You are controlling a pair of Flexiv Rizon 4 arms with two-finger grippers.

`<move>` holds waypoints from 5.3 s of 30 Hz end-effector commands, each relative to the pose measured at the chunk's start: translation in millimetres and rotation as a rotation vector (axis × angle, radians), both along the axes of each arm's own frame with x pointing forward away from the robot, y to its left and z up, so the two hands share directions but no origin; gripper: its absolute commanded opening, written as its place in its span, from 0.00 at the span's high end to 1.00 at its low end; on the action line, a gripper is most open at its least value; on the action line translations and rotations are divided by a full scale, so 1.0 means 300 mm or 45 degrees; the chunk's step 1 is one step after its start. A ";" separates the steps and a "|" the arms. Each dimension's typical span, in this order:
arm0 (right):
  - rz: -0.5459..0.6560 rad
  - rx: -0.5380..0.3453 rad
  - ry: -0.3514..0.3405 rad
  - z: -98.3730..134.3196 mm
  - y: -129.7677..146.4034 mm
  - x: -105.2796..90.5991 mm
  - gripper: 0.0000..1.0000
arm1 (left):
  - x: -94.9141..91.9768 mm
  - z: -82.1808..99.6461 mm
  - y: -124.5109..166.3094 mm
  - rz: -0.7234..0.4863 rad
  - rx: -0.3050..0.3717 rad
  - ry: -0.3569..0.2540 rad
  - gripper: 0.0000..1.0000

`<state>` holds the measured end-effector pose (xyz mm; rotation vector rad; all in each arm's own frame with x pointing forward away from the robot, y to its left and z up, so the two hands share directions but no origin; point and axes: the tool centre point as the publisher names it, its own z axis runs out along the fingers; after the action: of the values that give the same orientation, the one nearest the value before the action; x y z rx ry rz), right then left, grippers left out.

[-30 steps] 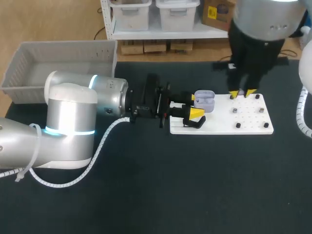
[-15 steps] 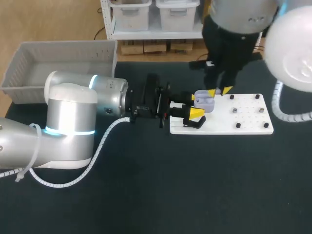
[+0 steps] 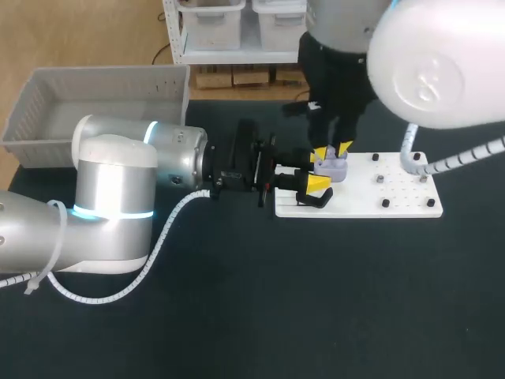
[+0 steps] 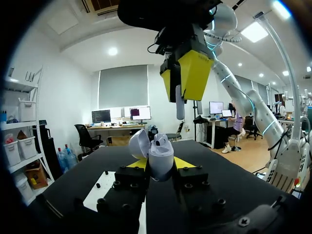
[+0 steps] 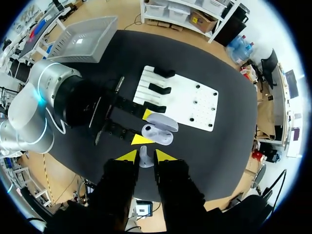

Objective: Pick up each earbud case from the left stands, insert the matching earbuds, close the lid, and place the case in the box.

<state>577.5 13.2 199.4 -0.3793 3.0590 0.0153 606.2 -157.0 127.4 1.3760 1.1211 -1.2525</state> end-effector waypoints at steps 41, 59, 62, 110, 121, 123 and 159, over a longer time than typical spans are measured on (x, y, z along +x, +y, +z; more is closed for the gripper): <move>0.119 0.004 0.043 -0.075 -0.004 0.052 1.00 | -0.004 -0.002 0.000 0.006 -0.003 -0.003 1.00; 0.114 -0.011 0.049 -0.094 -0.001 0.055 1.00 | -0.004 -0.002 0.000 0.006 -0.003 -0.003 1.00; 0.111 -0.008 0.048 -0.094 -0.004 0.059 1.00 | -0.004 -0.002 0.000 0.006 -0.003 -0.003 1.00; -0.030 0.017 -0.068 0.009 -0.047 0.050 0.20 | -0.004 -0.002 0.000 0.006 -0.003 -0.003 1.00; -0.529 0.051 -0.183 0.022 -0.158 0.159 0.00 | -0.004 -0.002 0.000 0.006 -0.003 -0.003 1.00; -0.564 0.038 -0.184 0.010 -0.173 0.180 0.00 | -0.004 -0.002 0.000 0.006 -0.003 -0.003 1.00; -0.588 0.093 -0.017 -0.176 -0.237 0.079 0.00 | -0.004 -0.002 0.000 0.006 -0.003 -0.003 1.00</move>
<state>611.7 -53.6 143.9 0.3348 3.0579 0.0824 606.1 -157.0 127.3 1.3762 1.1210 -1.2528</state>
